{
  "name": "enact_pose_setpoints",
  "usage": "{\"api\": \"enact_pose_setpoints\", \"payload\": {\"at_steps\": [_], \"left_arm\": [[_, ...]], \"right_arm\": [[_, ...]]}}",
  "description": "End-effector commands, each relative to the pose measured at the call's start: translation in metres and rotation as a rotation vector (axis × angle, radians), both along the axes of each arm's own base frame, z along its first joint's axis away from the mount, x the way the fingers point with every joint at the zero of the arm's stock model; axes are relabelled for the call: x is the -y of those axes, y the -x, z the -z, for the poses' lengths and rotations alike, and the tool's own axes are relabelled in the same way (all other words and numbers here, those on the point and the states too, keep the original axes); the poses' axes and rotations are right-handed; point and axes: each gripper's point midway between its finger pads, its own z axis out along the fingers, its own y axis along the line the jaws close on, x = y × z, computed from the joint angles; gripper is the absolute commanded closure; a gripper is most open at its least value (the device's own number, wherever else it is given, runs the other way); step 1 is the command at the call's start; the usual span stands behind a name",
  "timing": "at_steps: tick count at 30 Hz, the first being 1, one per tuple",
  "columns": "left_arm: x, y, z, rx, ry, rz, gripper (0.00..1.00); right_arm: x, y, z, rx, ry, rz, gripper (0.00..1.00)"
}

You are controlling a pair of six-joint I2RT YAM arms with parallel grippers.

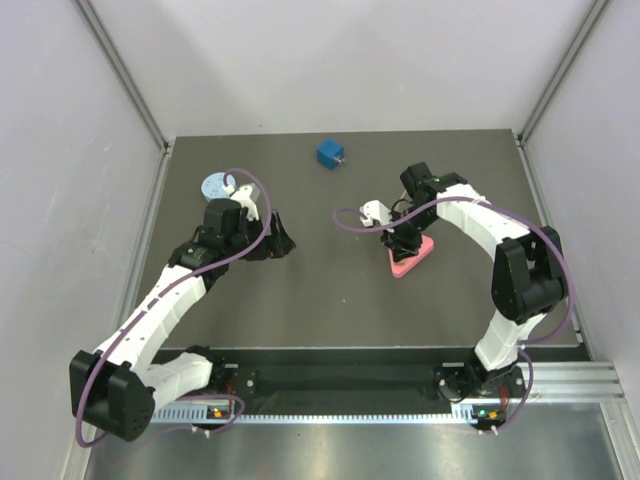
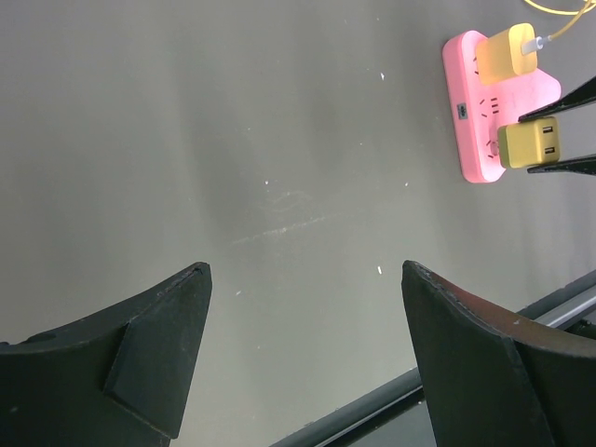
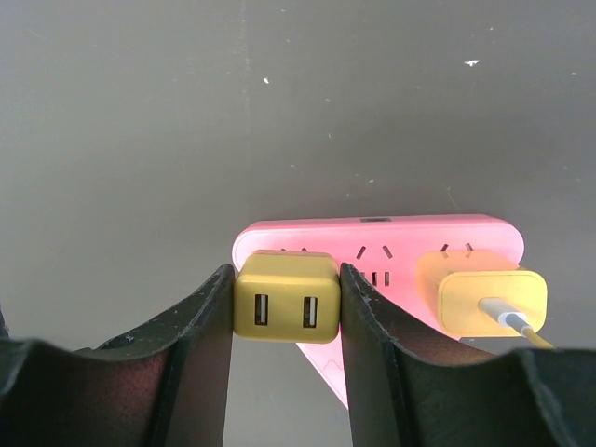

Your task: Insert the plug

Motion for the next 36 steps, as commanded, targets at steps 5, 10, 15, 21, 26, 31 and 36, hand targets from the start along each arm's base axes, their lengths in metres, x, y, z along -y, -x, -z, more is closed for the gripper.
{"api": "enact_pose_setpoints", "payload": {"at_steps": [5, 10, 15, 21, 26, 31, 36], "left_arm": [[-0.001, -0.004, -0.01, 0.039, 0.009, -0.004, 0.12], [-0.002, -0.003, -0.01, 0.039, 0.005, -0.005, 0.12], [-0.001, -0.004, -0.011, 0.039, 0.008, -0.003, 0.12], [-0.002, -0.004, -0.01, 0.041, 0.005, -0.006, 0.12], [-0.003, -0.004, -0.009, 0.038, 0.0, -0.009, 0.12], [-0.002, -0.004, -0.009, 0.035, 0.003, -0.006, 0.12], [-0.002, -0.004, -0.009, 0.034, 0.008, -0.005, 0.12]], "right_arm": [[0.015, -0.011, -0.003, 0.042, 0.053, 0.017, 1.0], [0.017, -0.01, -0.002, 0.034, 0.064, 0.021, 1.0], [0.017, -0.012, -0.005, 0.039, 0.066, 0.025, 1.0], [0.015, -0.018, -0.013, 0.053, 0.059, 0.027, 1.0], [0.018, -0.017, -0.013, 0.053, 0.074, 0.028, 1.0], [0.018, -0.014, -0.009, 0.049, 0.066, 0.029, 1.0], [0.018, -0.009, -0.004, 0.029, 0.058, 0.034, 1.0]]}}
